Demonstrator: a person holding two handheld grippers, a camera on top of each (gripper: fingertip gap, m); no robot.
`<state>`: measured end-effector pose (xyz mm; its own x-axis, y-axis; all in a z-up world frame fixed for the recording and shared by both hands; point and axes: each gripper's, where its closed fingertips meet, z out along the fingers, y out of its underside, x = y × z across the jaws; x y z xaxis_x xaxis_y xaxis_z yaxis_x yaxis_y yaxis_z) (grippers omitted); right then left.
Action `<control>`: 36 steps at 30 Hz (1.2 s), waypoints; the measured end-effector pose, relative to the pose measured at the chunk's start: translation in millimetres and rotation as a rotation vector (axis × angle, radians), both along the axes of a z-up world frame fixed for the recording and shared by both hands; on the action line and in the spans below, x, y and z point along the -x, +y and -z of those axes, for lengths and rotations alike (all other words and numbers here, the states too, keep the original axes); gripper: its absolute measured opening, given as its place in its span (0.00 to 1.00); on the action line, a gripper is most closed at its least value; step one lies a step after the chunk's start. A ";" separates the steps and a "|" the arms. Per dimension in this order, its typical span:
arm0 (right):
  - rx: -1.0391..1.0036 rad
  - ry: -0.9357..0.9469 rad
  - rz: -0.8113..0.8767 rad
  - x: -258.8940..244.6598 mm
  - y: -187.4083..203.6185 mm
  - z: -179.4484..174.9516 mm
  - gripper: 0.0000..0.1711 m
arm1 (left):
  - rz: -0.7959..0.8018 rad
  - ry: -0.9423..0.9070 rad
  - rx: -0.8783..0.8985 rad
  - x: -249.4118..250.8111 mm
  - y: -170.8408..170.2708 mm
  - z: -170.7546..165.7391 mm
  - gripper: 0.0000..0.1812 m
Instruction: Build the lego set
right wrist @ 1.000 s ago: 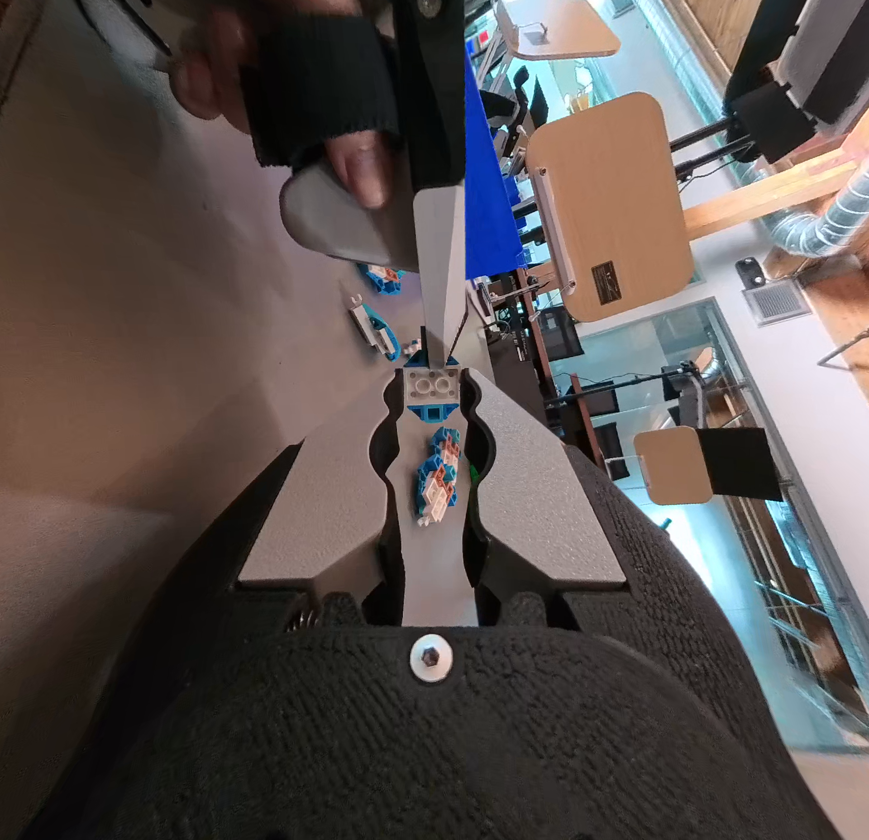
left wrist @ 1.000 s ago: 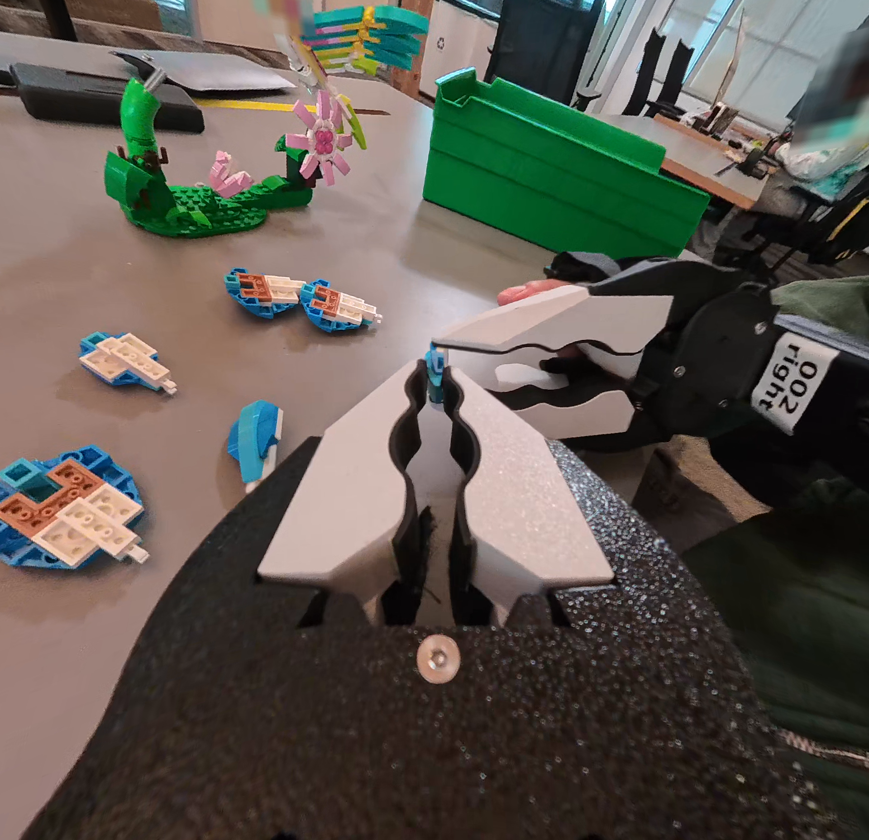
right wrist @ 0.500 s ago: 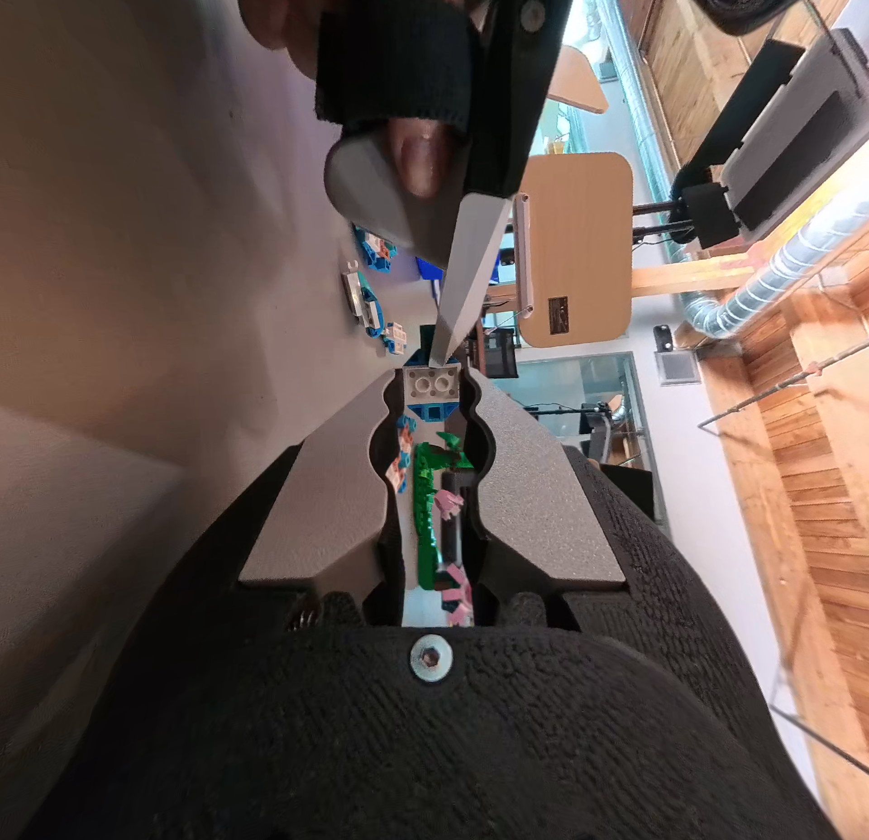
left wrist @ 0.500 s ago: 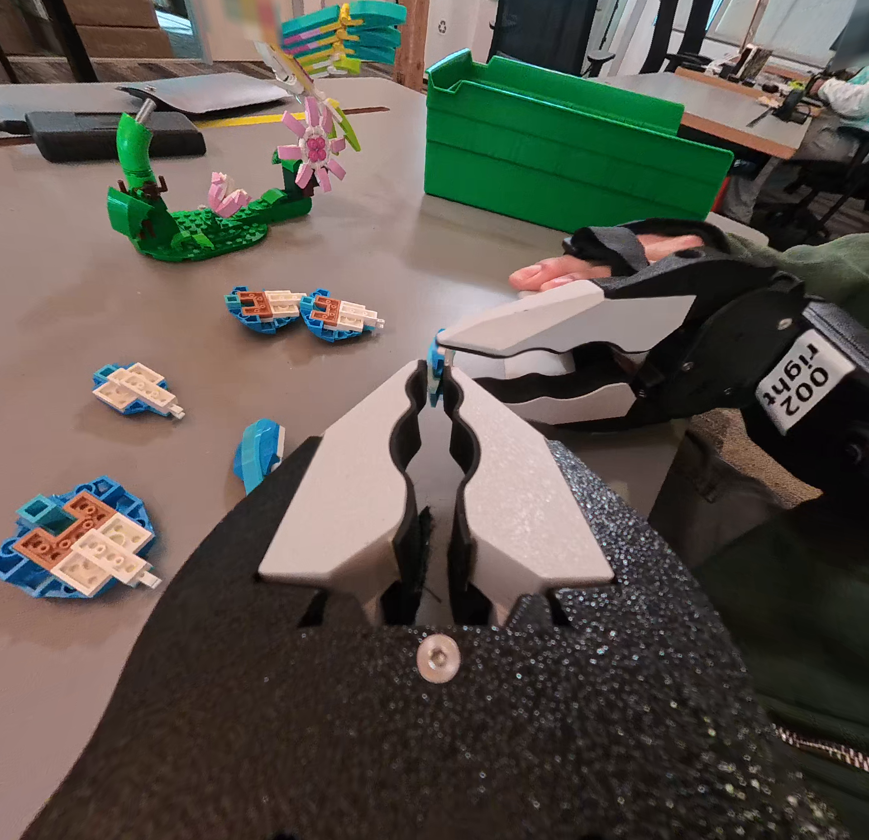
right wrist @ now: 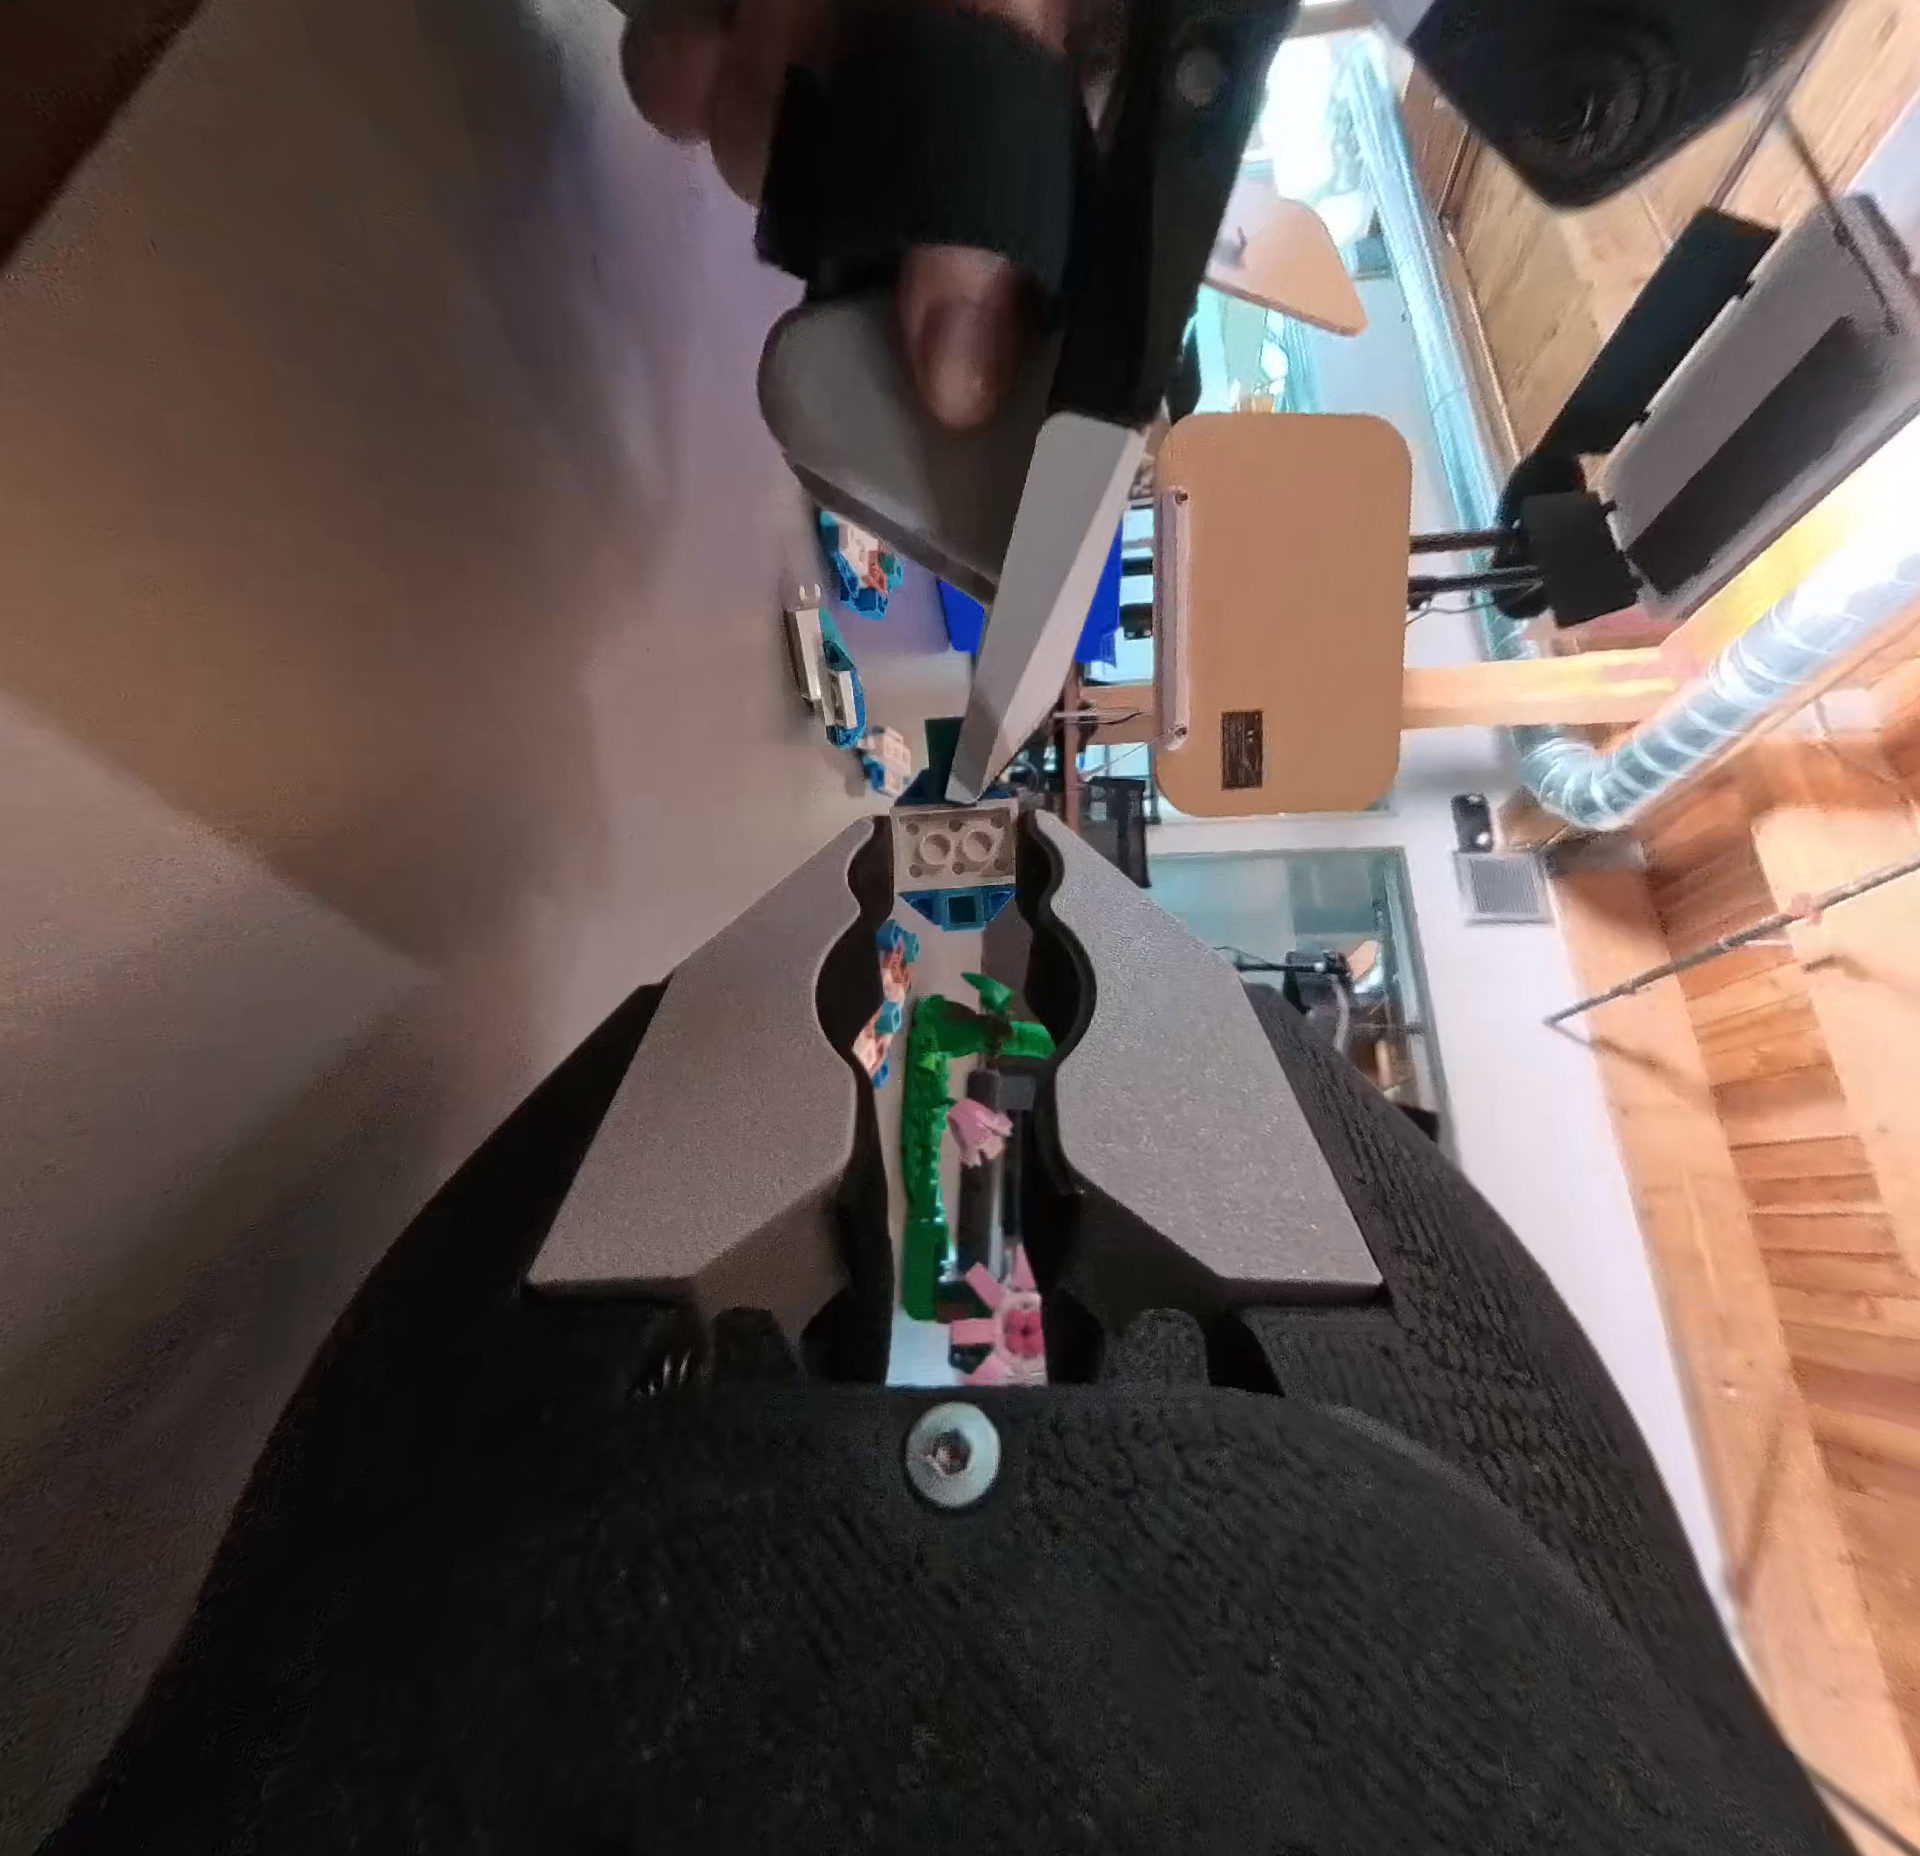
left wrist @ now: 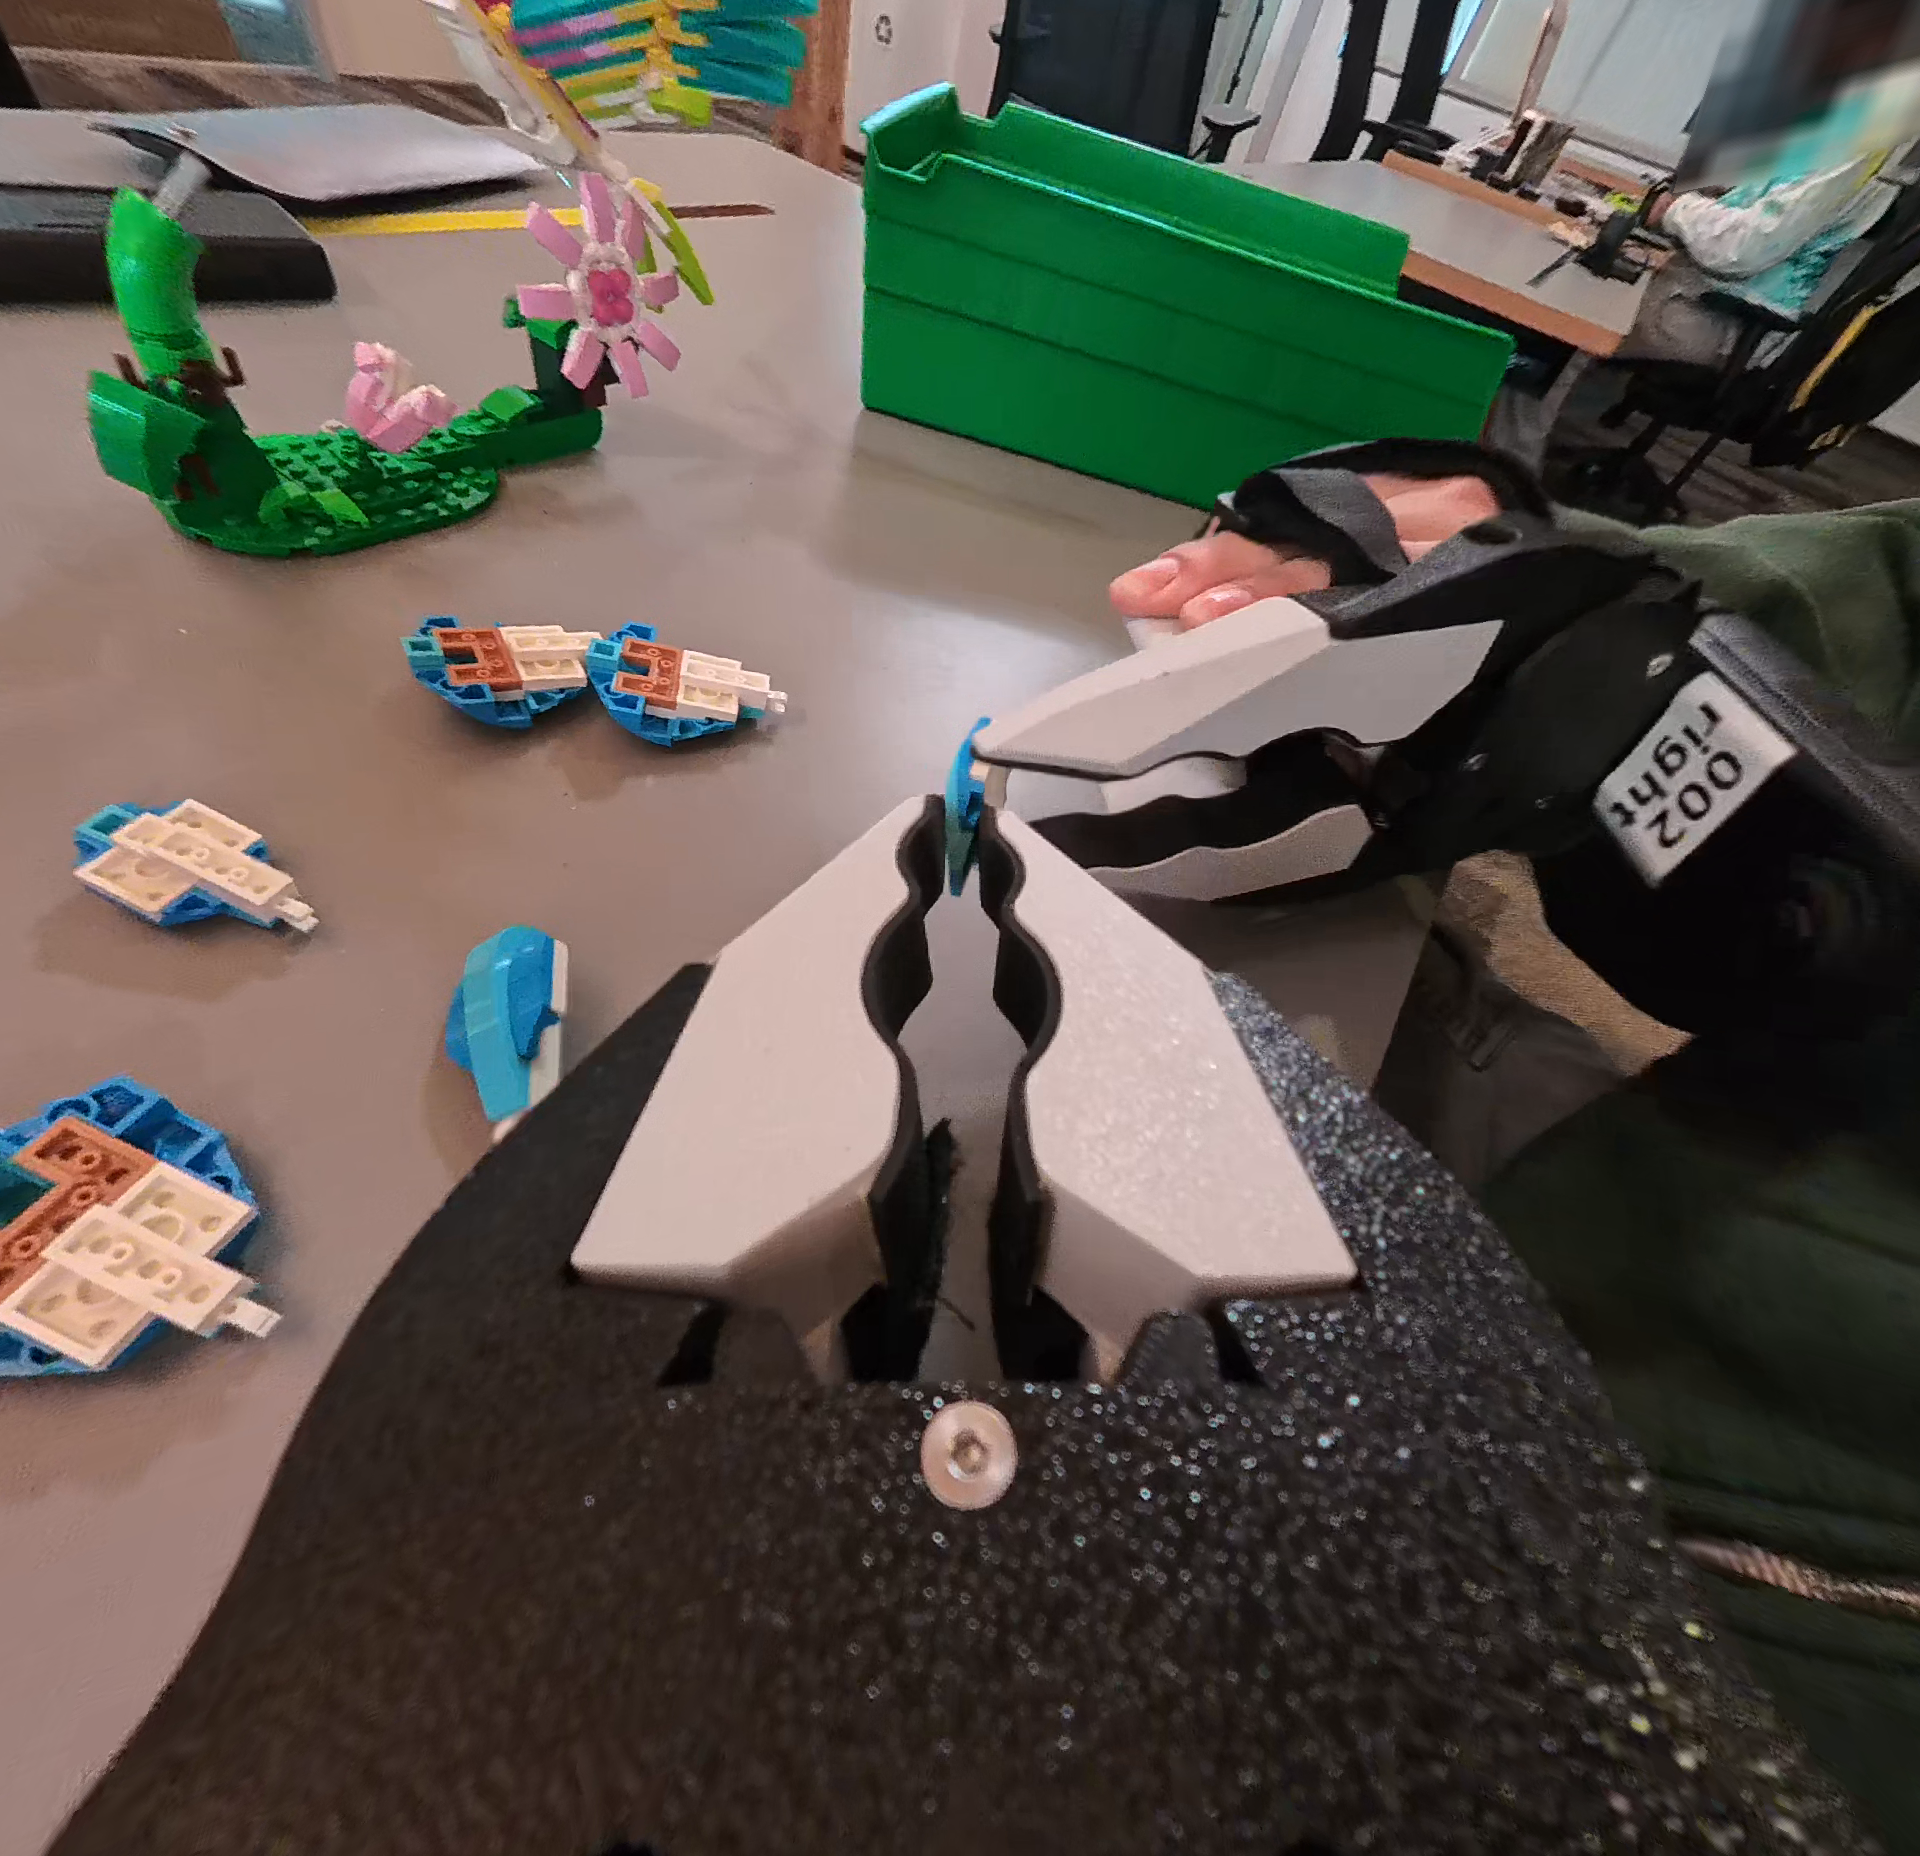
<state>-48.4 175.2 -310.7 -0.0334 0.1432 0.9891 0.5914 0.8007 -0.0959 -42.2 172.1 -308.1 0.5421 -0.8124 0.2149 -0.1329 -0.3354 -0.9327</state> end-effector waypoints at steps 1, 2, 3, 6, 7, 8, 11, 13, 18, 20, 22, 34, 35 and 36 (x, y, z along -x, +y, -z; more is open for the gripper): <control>-0.019 -0.009 -0.003 0.3 -2.2 1.0 0.12 | 0.013 -0.006 0.017 0.4 -2.2 0.9 0.01; -0.049 -0.024 -0.008 0.7 -3.5 1.4 0.12 | 0.021 -0.012 0.026 0.7 -3.6 0.9 0.01; -0.083 -0.044 -0.012 0.6 -3.5 1.6 0.12 | 0.024 -0.019 0.035 0.7 -4.1 0.8 0.01; -0.151 -0.072 -0.013 0.9 -4.0 1.9 0.12 | 0.031 -0.032 0.051 0.2 -4.4 0.8 0.01; -0.167 -0.078 -0.015 1.2 -4.3 1.9 0.12 | 0.033 -0.034 0.052 0.2 -4.7 0.7 0.01; -0.160 -0.076 -0.019 1.6 -5.4 1.5 0.12 | 0.036 -0.039 0.059 0.4 -5.2 0.7 0.01; 0.091 0.003 -0.070 4.7 -9.8 6.7 0.12 | 0.066 -0.038 0.101 3.5 -11.4 4.3 0.01; 0.202 0.036 -0.099 6.2 -14.2 5.9 0.12 | 0.075 -0.077 0.139 4.8 -15.8 3.1 0.01; -0.006 -0.077 -0.084 6.0 -15.9 10.8 0.12 | 0.071 -0.050 0.152 4.8 -16.1 7.4 0.01; -0.092 -0.126 -0.081 4.8 -17.6 11.9 0.12 | 0.077 -0.036 0.152 3.7 -17.2 9.0 0.01; -0.119 -0.149 -0.085 4.2 -20.0 12.6 0.12 | 0.079 -0.021 0.151 2.7 -19.3 10.6 0.01; 0.275 -0.006 -0.145 3.5 -27.4 12.2 0.12 | 0.077 -0.037 0.173 5.0 -22.5 12.2 0.01; 0.258 -0.015 -0.148 3.2 -27.7 11.8 0.12 | 0.079 -0.037 0.172 4.7 -22.7 12.2 0.01; 0.252 -0.024 -0.147 2.9 -27.8 11.6 0.12 | 0.080 -0.034 0.170 4.6 -23.0 12.4 0.01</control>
<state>-51.3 147.5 -322.4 -0.0947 0.3762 0.9217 0.4750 0.8307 -0.2902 -46.8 149.0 -320.4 0.4678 -0.8029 0.3695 -0.1350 -0.4781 -0.8679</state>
